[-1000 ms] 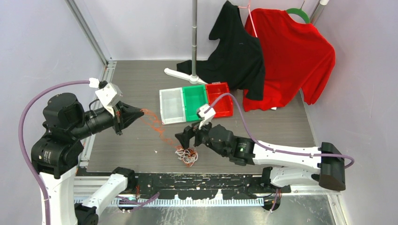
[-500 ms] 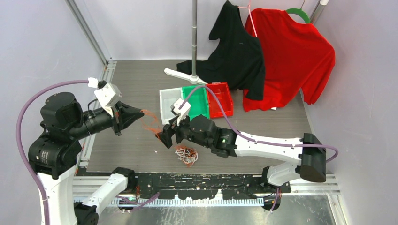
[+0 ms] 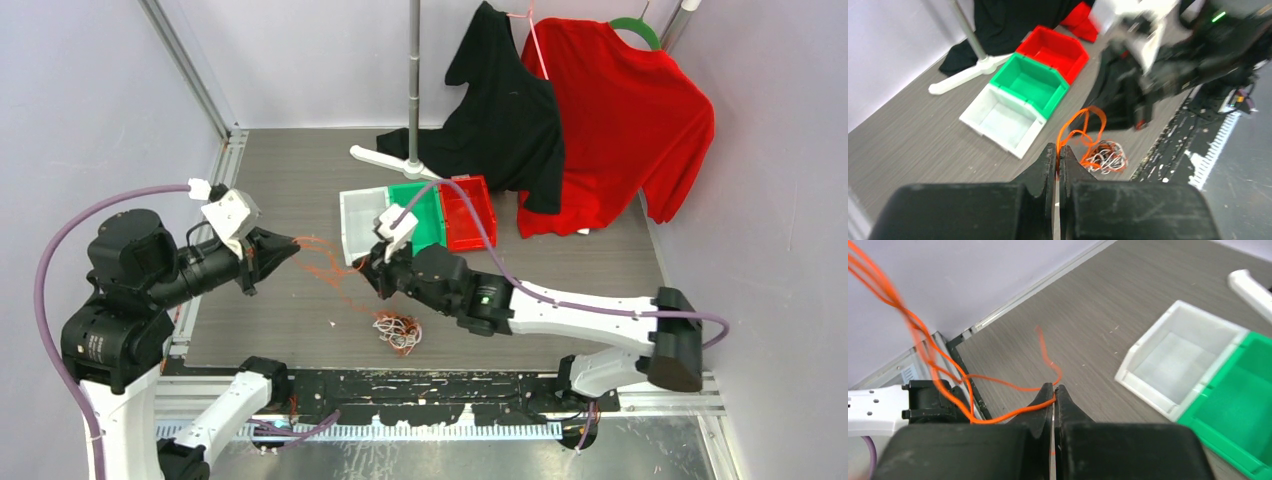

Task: Untangle the cables
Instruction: Untie the cable, then place the cable in the bin.

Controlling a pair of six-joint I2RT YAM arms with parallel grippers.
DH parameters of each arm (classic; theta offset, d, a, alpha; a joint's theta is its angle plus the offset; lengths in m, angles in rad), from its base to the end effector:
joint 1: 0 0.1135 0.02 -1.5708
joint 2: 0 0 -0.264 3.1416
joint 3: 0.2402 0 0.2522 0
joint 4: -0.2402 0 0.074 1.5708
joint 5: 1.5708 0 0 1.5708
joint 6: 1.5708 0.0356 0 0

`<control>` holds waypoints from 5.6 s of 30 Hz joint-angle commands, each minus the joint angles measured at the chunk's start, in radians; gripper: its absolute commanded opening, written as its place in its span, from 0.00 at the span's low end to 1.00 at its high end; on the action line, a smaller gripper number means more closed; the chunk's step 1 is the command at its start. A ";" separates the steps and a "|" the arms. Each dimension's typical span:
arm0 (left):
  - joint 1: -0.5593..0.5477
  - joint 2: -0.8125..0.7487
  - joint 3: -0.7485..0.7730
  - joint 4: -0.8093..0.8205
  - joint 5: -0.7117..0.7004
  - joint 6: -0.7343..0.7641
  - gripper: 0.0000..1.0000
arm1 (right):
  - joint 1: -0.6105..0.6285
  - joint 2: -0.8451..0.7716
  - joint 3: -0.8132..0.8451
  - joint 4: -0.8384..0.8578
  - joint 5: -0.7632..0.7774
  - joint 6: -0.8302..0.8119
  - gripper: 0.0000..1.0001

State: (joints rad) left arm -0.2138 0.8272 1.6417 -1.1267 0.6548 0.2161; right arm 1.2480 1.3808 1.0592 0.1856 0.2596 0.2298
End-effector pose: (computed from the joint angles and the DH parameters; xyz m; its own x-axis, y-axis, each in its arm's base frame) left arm 0.0570 -0.0346 0.4958 -0.1356 0.2035 -0.9696 0.7819 0.6230 0.0214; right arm 0.1130 0.3090 0.3375 -0.2323 -0.0004 -0.9726 -0.8041 0.5627 0.1918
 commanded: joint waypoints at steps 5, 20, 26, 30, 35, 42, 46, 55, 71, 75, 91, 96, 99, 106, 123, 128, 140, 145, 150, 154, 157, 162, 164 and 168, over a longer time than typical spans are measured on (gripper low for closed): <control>0.004 -0.100 -0.175 0.092 -0.320 0.130 0.00 | -0.005 -0.249 -0.035 -0.178 0.185 -0.064 0.01; 0.004 -0.171 -0.345 0.076 -0.323 0.145 0.35 | -0.042 -0.323 0.097 -0.352 0.191 -0.062 0.01; 0.004 -0.169 -0.353 0.057 -0.223 0.114 0.51 | -0.042 -0.273 0.196 -0.387 0.096 -0.033 0.01; 0.004 -0.153 -0.311 0.033 0.030 0.072 0.93 | -0.042 -0.189 0.301 -0.460 -0.018 -0.004 0.01; 0.004 -0.102 -0.239 0.080 0.147 0.066 0.98 | -0.042 -0.107 0.386 -0.494 -0.119 0.038 0.01; 0.004 -0.070 -0.232 0.164 0.222 0.007 0.96 | -0.022 -0.034 0.450 -0.522 -0.163 0.060 0.01; 0.004 -0.064 -0.264 0.202 0.272 -0.055 0.93 | -0.013 -0.007 0.461 -0.511 -0.179 0.080 0.01; 0.005 -0.054 -0.304 0.231 0.274 -0.124 0.69 | 0.012 0.064 0.512 -0.496 -0.194 0.098 0.01; 0.004 -0.061 -0.307 0.237 0.156 -0.101 0.01 | 0.016 -0.005 0.377 -0.380 -0.175 0.134 0.01; 0.004 -0.067 -0.246 0.245 0.100 -0.104 0.00 | 0.015 -0.073 0.233 -0.238 -0.074 0.147 0.52; 0.005 -0.007 0.031 0.190 -0.048 -0.095 0.00 | 0.014 -0.125 -0.110 0.249 -0.223 0.101 1.00; 0.004 0.009 0.088 0.183 -0.061 -0.089 0.00 | 0.032 -0.011 -0.081 0.264 -0.213 0.070 1.00; 0.004 0.018 0.126 0.182 -0.065 -0.090 0.00 | 0.034 0.049 -0.077 0.297 -0.116 0.044 0.99; 0.004 0.042 0.231 0.197 -0.128 -0.075 0.00 | 0.035 0.149 -0.129 0.356 -0.026 0.078 0.50; 0.004 0.079 0.291 0.465 -0.376 0.087 0.00 | 0.034 0.070 -0.419 0.312 0.152 0.248 0.01; 0.004 0.092 0.275 0.625 -0.483 0.106 0.00 | 0.034 0.058 -0.485 0.299 0.190 0.291 0.01; 0.004 0.079 0.178 0.913 -0.594 0.203 0.00 | 0.034 0.063 -0.542 0.223 0.218 0.336 0.01; 0.004 0.090 0.126 1.177 -0.700 0.328 0.00 | 0.034 0.064 -0.591 0.197 0.240 0.383 0.01; 0.004 0.127 0.190 1.232 -0.681 0.340 0.00 | 0.034 0.070 -0.624 0.132 0.280 0.440 0.01; 0.005 0.162 0.234 1.277 -0.688 0.364 0.00 | 0.034 0.045 -0.647 0.082 0.306 0.484 0.01; 0.004 0.191 0.279 1.317 -0.686 0.388 0.00 | 0.034 0.020 -0.677 0.069 0.321 0.509 0.01; 0.004 0.211 0.385 0.996 -0.571 0.269 0.00 | 0.035 -0.019 -0.682 0.124 0.271 0.491 0.01; 0.004 0.187 0.337 0.893 -0.482 0.237 0.00 | 0.034 -0.043 -0.638 0.106 0.229 0.455 0.04; 0.004 0.121 0.187 0.804 -0.400 0.169 0.00 | 0.034 -0.098 -0.517 0.035 0.169 0.421 0.16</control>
State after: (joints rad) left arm -0.2138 0.9749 1.9289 -0.1478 0.1345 0.4725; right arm 1.2797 1.3457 0.4286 0.3027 0.4942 0.6930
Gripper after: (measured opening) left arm 0.010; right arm 0.128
